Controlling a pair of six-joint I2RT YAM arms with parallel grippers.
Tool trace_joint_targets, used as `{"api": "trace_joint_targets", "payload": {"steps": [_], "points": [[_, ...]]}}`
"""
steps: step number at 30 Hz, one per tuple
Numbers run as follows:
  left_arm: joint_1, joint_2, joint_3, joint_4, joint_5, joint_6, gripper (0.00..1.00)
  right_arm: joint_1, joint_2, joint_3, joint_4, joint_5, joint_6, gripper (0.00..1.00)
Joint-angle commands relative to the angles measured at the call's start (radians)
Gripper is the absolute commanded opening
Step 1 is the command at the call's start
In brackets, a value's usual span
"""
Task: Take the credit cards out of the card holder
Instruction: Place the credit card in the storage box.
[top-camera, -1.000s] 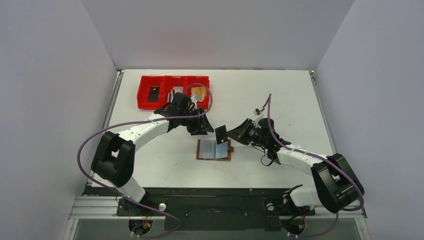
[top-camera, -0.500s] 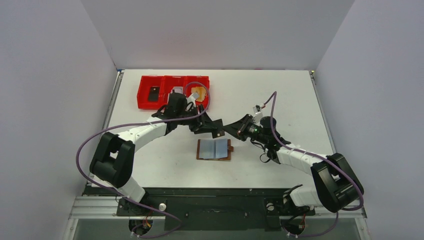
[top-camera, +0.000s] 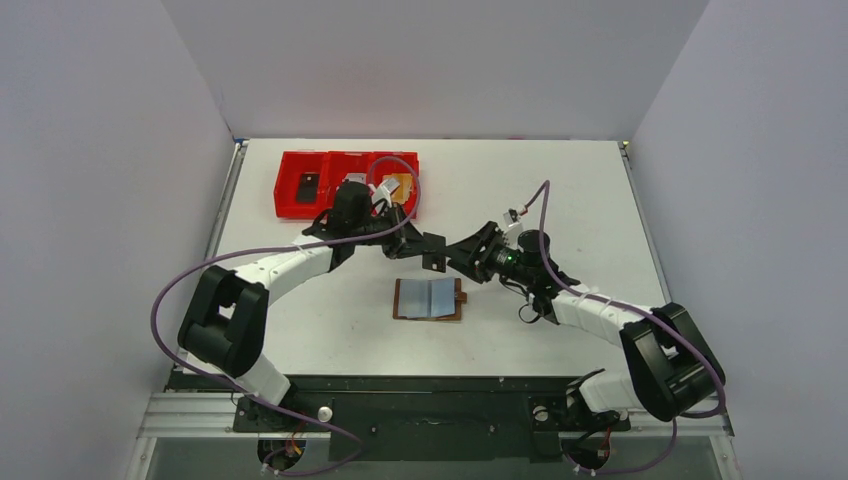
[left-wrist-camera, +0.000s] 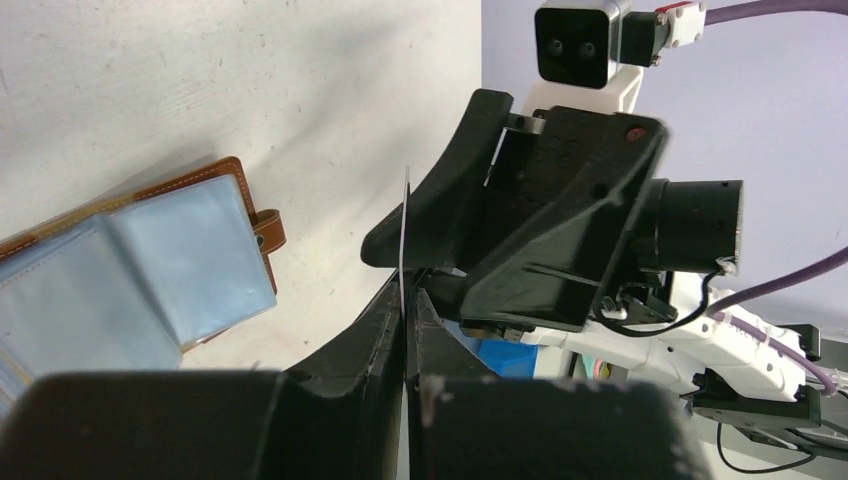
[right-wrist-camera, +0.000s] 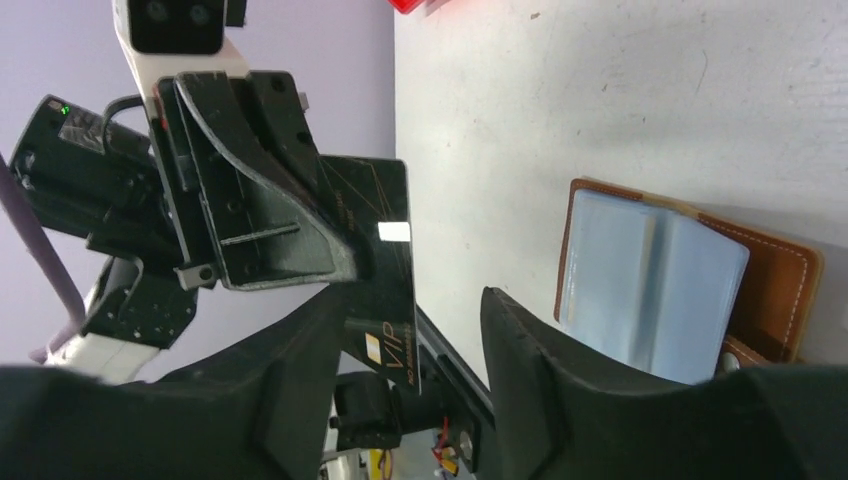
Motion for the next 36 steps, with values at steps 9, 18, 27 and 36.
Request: {"api": "trace_joint_targets", "payload": {"steps": [9, 18, 27, 36], "points": [[0.013, -0.073, 0.041, -0.132, -0.123, 0.107, 0.00, 0.007, -0.175, 0.133, -0.420, 0.211, -0.262, 0.76], [0.157, -0.096, 0.204, -0.426, -0.382, 0.242, 0.00, 0.005, -0.257, 0.160, -0.634, 0.350, -0.382, 0.79], [0.349, -0.027, 0.380, -0.488, -0.660, 0.217, 0.00, 0.006, -0.268, 0.172, -0.672, 0.346, -0.410, 0.79], [0.511, 0.187, 0.598, -0.486, -0.753, 0.206, 0.00, 0.008, -0.304, 0.164, -0.708, 0.365, -0.412, 0.79]]}}
